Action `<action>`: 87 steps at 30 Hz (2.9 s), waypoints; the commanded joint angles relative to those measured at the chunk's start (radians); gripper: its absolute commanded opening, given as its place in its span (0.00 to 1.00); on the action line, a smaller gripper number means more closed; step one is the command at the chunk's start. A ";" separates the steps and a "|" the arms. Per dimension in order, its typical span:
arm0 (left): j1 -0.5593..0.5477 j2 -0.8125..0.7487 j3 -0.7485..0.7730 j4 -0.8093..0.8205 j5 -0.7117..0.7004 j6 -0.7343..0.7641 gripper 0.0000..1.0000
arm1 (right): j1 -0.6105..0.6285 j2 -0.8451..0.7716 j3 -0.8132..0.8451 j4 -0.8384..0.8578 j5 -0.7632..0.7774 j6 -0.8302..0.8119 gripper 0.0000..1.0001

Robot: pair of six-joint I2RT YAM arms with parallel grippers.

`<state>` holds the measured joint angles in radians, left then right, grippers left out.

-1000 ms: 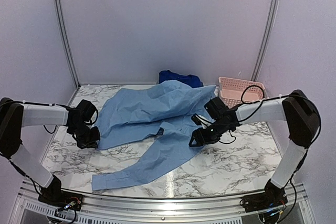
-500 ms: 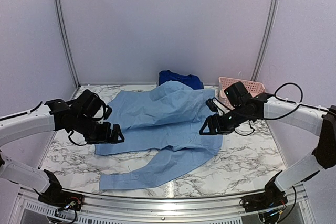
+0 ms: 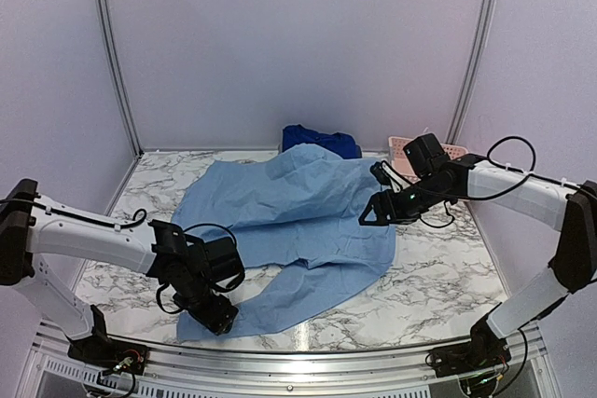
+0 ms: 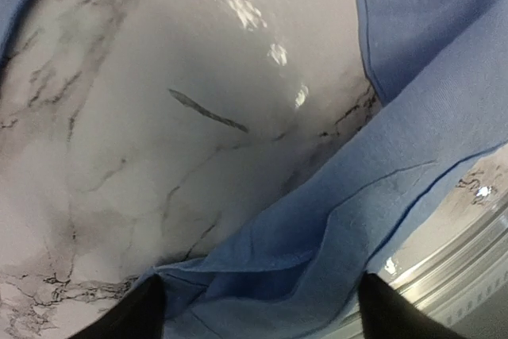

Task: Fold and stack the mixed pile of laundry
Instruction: Pick up the flattened shirt from the center of the board.

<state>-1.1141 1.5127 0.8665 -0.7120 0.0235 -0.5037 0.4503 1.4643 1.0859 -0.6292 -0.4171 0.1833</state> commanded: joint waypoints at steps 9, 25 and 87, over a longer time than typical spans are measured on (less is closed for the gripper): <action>-0.002 -0.128 0.361 -0.023 0.124 0.161 0.00 | 0.110 -0.326 -0.205 0.235 0.073 -0.154 0.86; 0.243 0.108 0.842 -0.014 0.441 0.213 0.00 | 0.317 -0.371 -0.358 0.578 0.260 -0.301 0.99; 0.548 -0.381 -0.344 0.235 -0.061 -0.649 0.18 | 0.459 -0.868 -0.323 0.008 -0.099 0.184 0.00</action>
<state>-0.5701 1.2156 0.5247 -0.4099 -0.0719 -1.1545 0.8803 0.6353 0.7048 -0.5613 -0.4492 0.3038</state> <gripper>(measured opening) 0.318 0.001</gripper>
